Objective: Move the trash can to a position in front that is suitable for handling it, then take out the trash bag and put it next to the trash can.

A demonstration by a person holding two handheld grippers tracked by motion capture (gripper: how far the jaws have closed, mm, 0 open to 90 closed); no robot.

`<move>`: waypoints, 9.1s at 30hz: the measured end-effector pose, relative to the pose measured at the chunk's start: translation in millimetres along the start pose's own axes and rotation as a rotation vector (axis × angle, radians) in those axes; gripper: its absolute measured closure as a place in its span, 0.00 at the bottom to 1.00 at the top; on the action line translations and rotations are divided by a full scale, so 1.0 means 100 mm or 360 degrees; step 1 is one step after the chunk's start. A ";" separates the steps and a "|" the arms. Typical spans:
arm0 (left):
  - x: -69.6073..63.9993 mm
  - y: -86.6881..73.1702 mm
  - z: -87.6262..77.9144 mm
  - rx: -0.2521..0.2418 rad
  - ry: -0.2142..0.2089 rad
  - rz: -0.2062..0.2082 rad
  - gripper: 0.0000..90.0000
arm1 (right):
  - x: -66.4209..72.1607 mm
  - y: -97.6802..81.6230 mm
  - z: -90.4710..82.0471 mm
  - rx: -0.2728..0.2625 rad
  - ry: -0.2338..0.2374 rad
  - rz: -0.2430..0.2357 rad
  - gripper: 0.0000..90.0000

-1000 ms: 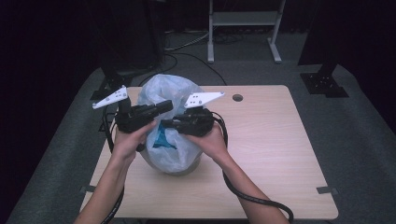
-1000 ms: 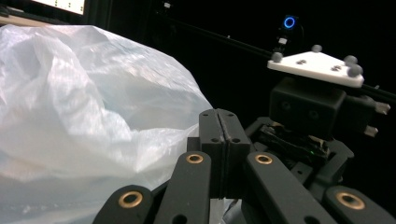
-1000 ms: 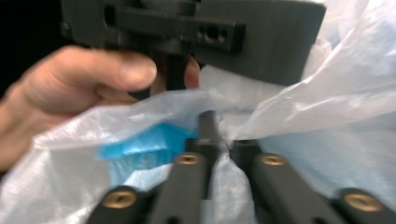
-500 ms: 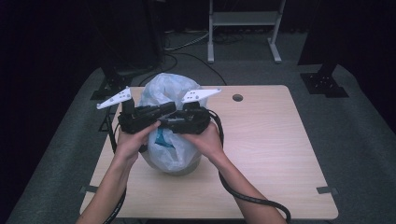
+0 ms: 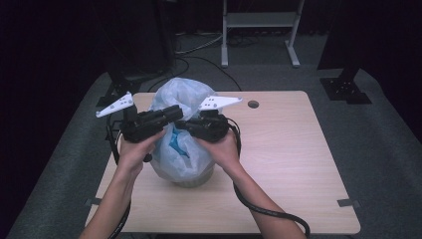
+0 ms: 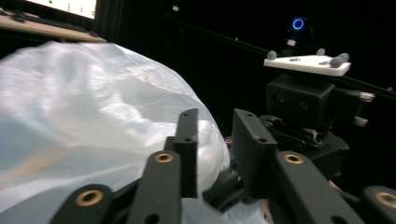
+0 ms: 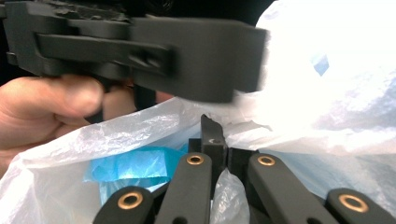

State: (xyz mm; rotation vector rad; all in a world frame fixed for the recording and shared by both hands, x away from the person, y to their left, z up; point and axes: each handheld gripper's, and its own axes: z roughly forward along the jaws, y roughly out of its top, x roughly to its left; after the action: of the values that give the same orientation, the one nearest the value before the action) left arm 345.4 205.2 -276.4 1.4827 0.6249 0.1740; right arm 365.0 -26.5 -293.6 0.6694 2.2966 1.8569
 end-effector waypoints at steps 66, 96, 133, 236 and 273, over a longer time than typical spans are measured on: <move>0.36 -0.38 -0.83 0.0015 0.0421 -0.0003 0.25 | -0.43 0.79 -1.21 -0.0456 -0.0145 0.0180 0.99; 0.41 -0.51 -0.86 0.0042 0.0440 -0.0039 0.24 | -0.70 0.73 -1.83 -0.0529 -0.0383 0.0230 0.99; 0.41 -0.50 -0.90 0.0026 0.0450 -0.0026 0.23 | -1.26 0.12 -1.98 -0.0376 -0.0594 0.0415 0.99; 0.42 -0.58 -0.97 0.0034 0.0470 -0.0041 0.22 | -1.16 -1.03 -1.64 -0.0060 -0.0434 0.0433 0.35; 0.36 -0.80 -1.07 0.0025 0.0490 -0.0060 0.21 | -0.95 -1.88 -2.13 -0.0126 -0.0469 0.0620 0.34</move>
State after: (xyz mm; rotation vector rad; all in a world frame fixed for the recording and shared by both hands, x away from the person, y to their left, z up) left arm 302.2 306.7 -359.3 1.4703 0.9026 0.3736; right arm 324.4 -285.3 -438.2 1.3566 2.0004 1.8269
